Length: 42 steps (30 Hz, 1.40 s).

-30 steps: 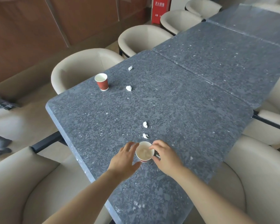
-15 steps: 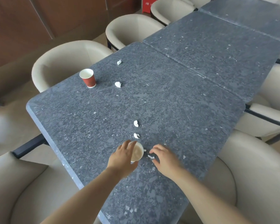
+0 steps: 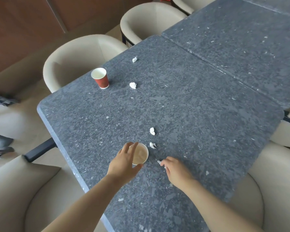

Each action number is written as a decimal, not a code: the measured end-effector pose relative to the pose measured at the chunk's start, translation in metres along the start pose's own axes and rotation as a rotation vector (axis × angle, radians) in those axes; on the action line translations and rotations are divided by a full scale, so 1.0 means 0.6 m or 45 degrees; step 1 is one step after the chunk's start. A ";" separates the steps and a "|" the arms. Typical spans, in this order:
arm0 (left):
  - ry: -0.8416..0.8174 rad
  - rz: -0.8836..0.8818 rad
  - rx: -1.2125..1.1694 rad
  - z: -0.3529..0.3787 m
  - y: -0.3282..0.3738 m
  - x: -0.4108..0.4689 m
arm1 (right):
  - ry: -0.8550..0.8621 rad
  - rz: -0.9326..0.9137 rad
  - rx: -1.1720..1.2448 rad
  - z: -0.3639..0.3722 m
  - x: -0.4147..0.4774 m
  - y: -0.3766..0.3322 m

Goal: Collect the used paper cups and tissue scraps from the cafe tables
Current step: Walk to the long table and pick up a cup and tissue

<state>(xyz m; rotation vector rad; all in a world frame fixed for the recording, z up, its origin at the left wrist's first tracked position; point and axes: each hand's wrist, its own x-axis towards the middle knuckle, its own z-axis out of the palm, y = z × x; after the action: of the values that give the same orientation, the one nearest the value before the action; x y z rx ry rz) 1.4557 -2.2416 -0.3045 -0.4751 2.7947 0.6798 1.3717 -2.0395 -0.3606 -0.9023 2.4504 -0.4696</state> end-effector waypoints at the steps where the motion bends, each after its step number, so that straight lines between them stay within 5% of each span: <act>1: 0.006 0.002 -0.014 0.001 -0.002 0.002 | 0.016 -0.008 0.012 -0.002 0.005 -0.002; 17: 0.032 0.001 -0.096 0.005 -0.012 0.007 | 0.026 -0.071 0.051 0.005 0.032 -0.020; 26: 0.047 -0.030 -0.144 0.003 -0.009 0.002 | 0.428 -0.251 0.303 -0.075 0.038 -0.122; 42: 0.066 -0.096 -0.183 -0.017 -0.024 0.053 | 0.326 -0.099 0.272 -0.068 0.080 -0.069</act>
<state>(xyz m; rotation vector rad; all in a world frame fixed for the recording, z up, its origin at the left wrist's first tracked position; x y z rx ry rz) 1.4301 -2.2669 -0.3109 -0.6298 2.7713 0.8675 1.3382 -2.0958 -0.3232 -0.8961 2.5332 -0.9063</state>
